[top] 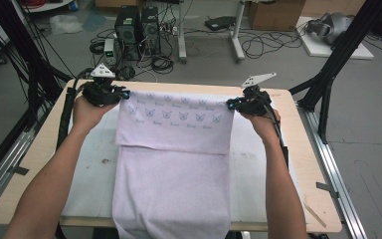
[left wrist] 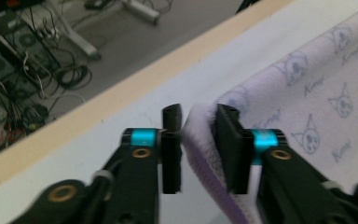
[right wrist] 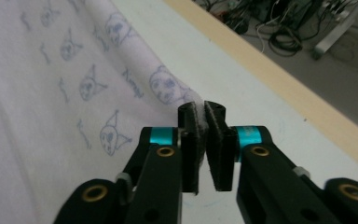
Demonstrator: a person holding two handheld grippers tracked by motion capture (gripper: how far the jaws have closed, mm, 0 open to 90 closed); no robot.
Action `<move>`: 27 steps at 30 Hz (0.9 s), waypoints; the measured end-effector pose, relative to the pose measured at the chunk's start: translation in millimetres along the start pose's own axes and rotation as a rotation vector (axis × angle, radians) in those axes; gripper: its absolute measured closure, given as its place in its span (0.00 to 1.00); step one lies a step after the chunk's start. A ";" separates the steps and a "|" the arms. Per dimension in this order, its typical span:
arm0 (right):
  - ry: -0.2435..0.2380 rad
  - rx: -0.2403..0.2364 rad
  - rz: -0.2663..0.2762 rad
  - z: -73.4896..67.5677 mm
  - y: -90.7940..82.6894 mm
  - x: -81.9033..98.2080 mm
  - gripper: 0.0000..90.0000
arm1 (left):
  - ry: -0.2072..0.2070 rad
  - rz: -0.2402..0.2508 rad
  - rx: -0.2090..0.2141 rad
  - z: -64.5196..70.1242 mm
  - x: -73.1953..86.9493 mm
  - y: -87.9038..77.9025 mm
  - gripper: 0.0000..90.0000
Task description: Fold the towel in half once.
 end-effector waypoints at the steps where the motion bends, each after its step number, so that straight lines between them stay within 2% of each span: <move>1: 0.021 0.007 -0.006 0.8 3.8 6.2 0.78 | -0.016 -0.003 0.005 -2.4 8.9 3.0 0.73; 3: 0.073 -0.033 -0.041 -0.2 10.5 18.6 0.69 | -0.042 -0.026 0.017 -6.2 27.3 6.4 0.68; 4: 0.076 -0.030 -0.056 -1.2 12.3 23.7 0.68 | -0.052 -0.031 0.032 -7.6 35.7 6.9 0.67; 6: 0.063 -0.027 -0.031 -6.9 11.2 30.8 0.68 | -0.076 -0.027 0.055 -8.6 50.1 6.6 0.66; 9: 0.076 -0.051 -0.018 -15.5 9.4 40.3 0.67 | -0.087 -0.031 0.081 -6.2 66.5 4.5 0.66; 13: 0.062 -0.077 -0.018 -33.8 8.0 51.7 0.67 | -0.068 -0.039 0.135 7.4 84.6 3.1 0.66; 15: 0.040 -0.110 -0.023 -46.0 9.5 58.3 0.71 | -0.044 -0.031 0.155 16.0 93.1 1.8 0.67; 20: 0.006 -0.166 -0.034 -74.0 15.5 72.5 0.75 | 0.003 -0.063 0.220 35.3 117.3 2.0 0.72; 25: -0.006 -0.190 -0.020 -90.1 19.4 81.8 0.77 | 0.028 -0.072 0.269 45.4 126.4 2.2 0.72; 27: 0.008 -0.212 -0.035 -93.7 21.4 86.8 0.78 | 0.041 -0.085 0.275 48.5 128.2 3.9 0.72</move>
Point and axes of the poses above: each handheld gripper's, and its own axes: y roughly forward along the jaws, x roughly out of its underside, z roughly to its right, the point moved 6 cm from there along y, roughly forward along the jaws, and after that the axes turned 7 degrees about -y, right-handed, at the moved point
